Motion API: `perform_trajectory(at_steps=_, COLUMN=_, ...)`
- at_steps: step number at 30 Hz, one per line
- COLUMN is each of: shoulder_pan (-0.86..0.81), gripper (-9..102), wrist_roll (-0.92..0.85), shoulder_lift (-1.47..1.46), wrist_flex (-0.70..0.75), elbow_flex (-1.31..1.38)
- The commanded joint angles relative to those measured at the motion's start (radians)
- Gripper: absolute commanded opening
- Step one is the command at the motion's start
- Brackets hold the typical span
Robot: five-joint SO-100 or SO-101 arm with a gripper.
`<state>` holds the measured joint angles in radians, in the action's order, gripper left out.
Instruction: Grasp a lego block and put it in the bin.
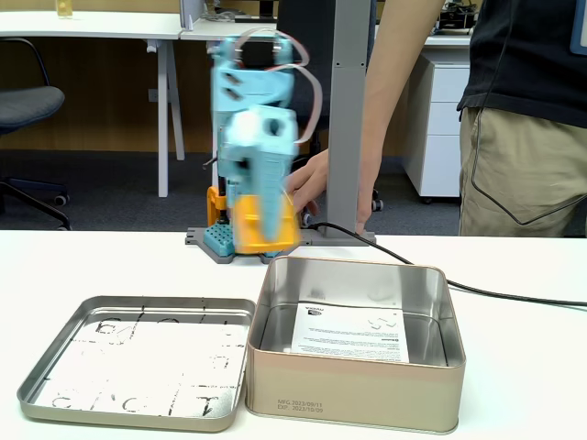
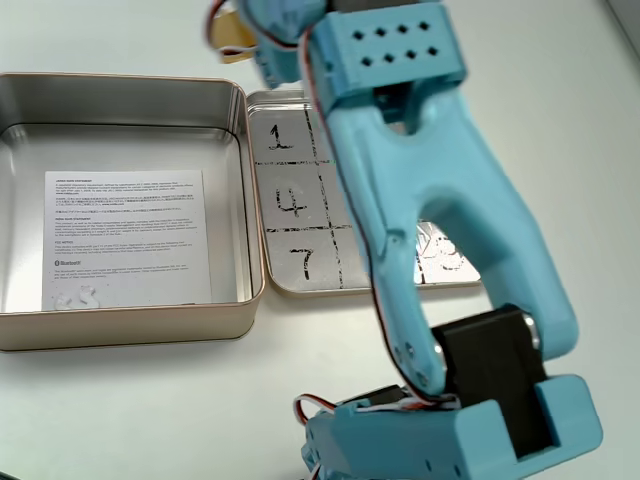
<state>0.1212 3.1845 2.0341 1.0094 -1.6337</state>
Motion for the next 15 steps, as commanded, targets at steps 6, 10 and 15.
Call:
perform_trajectory(at_steps=6, shoulder_pan=0.158, gripper=0, wrist_roll=0.009, shoulder_lift=-0.089, wrist_flex=0.003, elbow_flex=-0.041)
perform_trajectory(at_steps=10, shoulder_pan=0.210, gripper=0, wrist_roll=-0.011, shoulder_lift=-0.158, wrist_flex=0.002, elbow_flex=-0.061)
perform_trajectory(at_steps=15, shoulder_pan=0.236, gripper=0, wrist_roll=-0.034, shoulder_lift=-0.219, wrist_flex=-0.035, elbow_flex=-0.110)
